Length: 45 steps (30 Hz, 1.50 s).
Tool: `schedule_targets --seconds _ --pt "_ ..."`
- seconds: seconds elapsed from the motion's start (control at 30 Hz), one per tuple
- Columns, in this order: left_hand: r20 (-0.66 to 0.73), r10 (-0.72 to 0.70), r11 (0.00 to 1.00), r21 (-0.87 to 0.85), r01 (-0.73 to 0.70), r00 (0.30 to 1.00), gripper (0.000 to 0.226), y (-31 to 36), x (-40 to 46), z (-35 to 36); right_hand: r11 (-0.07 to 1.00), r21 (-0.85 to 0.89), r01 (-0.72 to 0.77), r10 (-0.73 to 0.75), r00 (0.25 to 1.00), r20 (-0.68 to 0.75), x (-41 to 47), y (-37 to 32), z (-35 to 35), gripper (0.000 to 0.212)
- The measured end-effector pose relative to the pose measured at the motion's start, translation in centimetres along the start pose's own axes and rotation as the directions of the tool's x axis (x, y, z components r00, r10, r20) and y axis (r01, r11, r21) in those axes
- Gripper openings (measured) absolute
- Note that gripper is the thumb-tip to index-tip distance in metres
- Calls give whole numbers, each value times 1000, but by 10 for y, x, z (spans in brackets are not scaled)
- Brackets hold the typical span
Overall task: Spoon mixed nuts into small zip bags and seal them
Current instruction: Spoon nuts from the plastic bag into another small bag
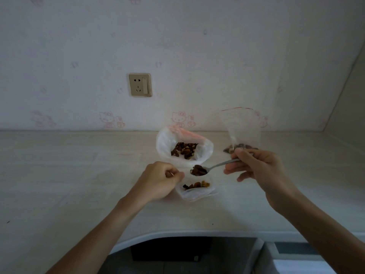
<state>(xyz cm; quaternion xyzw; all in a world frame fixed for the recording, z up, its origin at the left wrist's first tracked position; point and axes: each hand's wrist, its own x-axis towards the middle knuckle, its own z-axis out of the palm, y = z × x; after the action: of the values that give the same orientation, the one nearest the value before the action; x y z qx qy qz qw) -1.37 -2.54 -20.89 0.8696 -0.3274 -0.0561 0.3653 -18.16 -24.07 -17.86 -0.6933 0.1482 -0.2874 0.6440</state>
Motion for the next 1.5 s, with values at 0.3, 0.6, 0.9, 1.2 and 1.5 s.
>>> schedule_targets --seconds 0.3,0.6,0.9,1.2,1.5 --pt "130 -5 930 -363 52 992 18 13 -6 -1 686 -515 515 -381 856 348 -29 2 23 28" --pt "56 39 982 -185 -28 998 15 12 -4 -19 347 -570 744 -509 660 552 -30 -9 30 47" --pt "-31 213 960 192 -203 977 13 24 1 -33 200 -562 802 -583 559 590 -20 -29 35 52" --pt "-12 138 974 184 -133 990 9 17 -3 -26 750 -426 506 -434 862 260 10 -1 35 30" --pt "-110 58 996 80 -50 992 32 3 16 -33 997 62 38 -34 997 -70 33 13 38 37"
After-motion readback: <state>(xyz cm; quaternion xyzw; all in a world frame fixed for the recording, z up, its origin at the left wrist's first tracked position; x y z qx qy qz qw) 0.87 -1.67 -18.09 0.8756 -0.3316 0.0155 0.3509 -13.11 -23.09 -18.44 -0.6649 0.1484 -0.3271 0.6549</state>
